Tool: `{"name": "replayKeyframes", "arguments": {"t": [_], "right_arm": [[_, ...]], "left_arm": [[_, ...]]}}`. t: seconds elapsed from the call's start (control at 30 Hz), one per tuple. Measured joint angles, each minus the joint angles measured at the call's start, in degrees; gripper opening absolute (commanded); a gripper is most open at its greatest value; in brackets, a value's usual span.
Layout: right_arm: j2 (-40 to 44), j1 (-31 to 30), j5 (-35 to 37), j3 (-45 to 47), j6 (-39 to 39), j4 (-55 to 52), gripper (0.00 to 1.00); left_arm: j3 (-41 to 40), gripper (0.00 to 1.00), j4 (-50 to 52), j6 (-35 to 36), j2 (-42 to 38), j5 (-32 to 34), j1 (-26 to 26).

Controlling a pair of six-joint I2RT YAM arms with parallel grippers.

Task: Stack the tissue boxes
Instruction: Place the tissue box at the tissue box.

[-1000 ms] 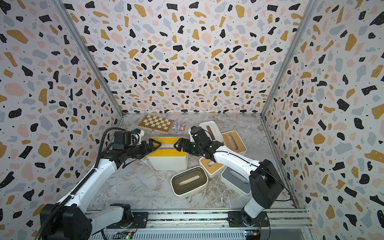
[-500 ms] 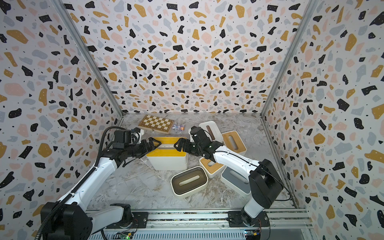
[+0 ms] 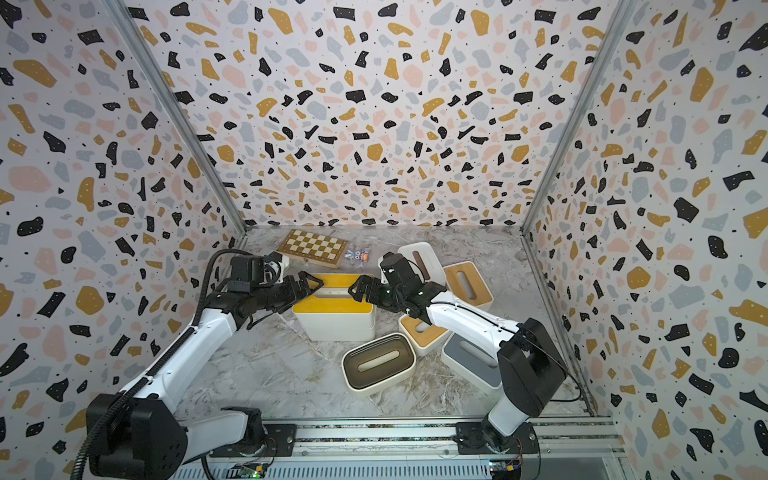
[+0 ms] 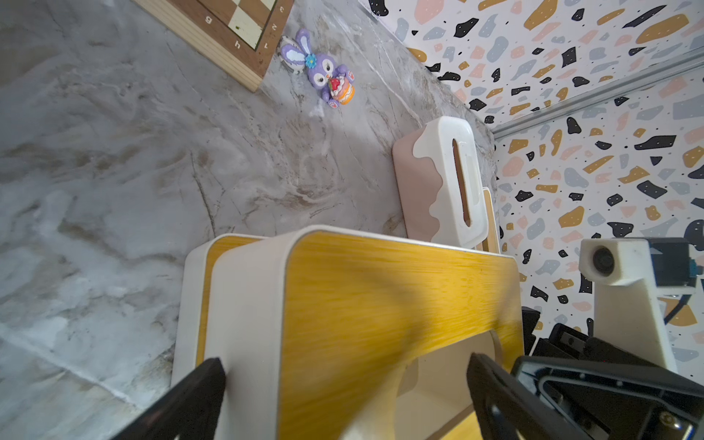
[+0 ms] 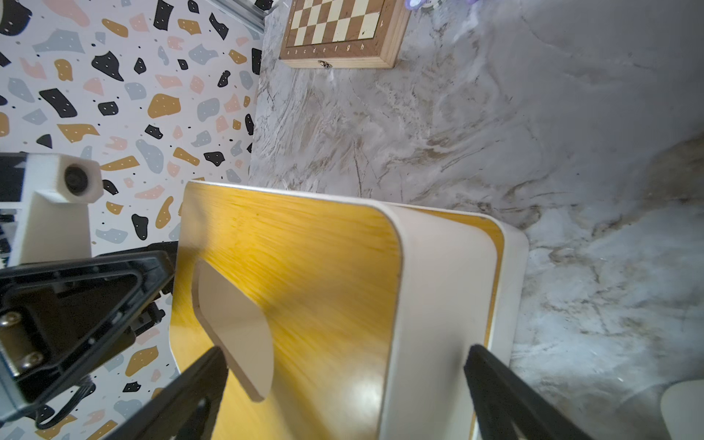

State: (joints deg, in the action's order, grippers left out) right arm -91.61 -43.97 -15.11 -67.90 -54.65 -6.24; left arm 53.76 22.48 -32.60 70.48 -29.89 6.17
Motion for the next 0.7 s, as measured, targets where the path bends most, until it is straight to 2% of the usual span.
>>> {"name": "replayKeyframes", "arguments": {"t": [0.43, 0.7], "right_arm": [[0.0, -0.4, 0.8, -0.4, -0.6, -0.2, 0.99], [0.0, -0.3, 2.1, -1.0, -0.6, -1.0, 0.99]], "left_arm": [[1.0, 1.00, 1.1, 0.5, 0.3, 0.7, 0.0], [4.2, 1.00, 3.7, 0.9, 0.1, 3.6, 0.0]]}}
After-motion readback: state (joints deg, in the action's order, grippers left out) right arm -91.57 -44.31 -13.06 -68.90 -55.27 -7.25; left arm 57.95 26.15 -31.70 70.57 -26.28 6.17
